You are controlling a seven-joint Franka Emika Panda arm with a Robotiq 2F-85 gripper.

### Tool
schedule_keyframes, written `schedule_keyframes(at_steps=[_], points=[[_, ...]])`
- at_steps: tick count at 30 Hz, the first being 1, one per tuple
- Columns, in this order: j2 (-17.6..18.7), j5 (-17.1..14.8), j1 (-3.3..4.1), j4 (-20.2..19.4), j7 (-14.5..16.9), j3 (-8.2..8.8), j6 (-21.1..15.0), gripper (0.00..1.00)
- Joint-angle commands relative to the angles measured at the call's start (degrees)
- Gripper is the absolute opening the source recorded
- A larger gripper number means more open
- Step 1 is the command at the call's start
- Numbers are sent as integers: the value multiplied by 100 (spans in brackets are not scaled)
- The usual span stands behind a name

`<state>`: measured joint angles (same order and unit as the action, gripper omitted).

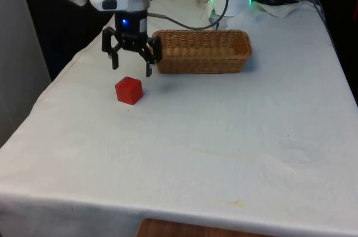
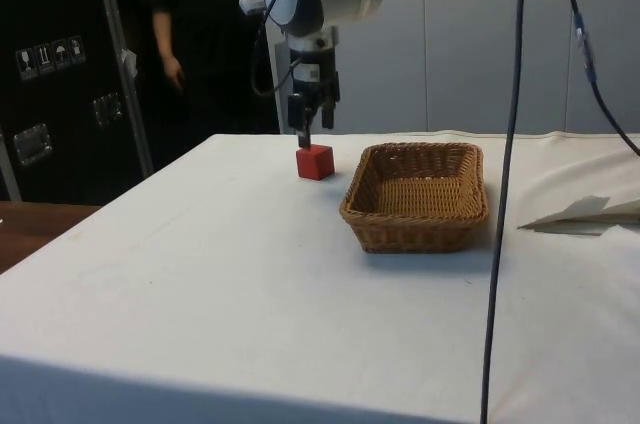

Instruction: Pick up the cube and place it into the basket.

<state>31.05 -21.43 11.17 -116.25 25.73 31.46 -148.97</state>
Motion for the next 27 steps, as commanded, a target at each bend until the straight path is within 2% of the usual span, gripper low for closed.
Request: schedule_keyframes(at_steps=[1,5,6,7,14,15,16,22,23,24,27], points=[[11,-103,-80,23,92,-86,-57,100],[92,-241,-92,57,183,-92,-57,100],[69,-143,-17,23,103,0,0,100],[138,-292,-80,92,206,-80,-46,100],[304,-390,-86,223,218,-92,-23,100],[269,-304,-17,172,149,-11,0,100],[321,-401,-92,241,223,-92,-17,100],[458,-510,-115,281,275,-80,-46,100],[441,-435,-46,252,212,-6,0,100],[476,-516,-115,286,275,-80,-46,100],[539,-544,-109,315,258,-80,-52,100]])
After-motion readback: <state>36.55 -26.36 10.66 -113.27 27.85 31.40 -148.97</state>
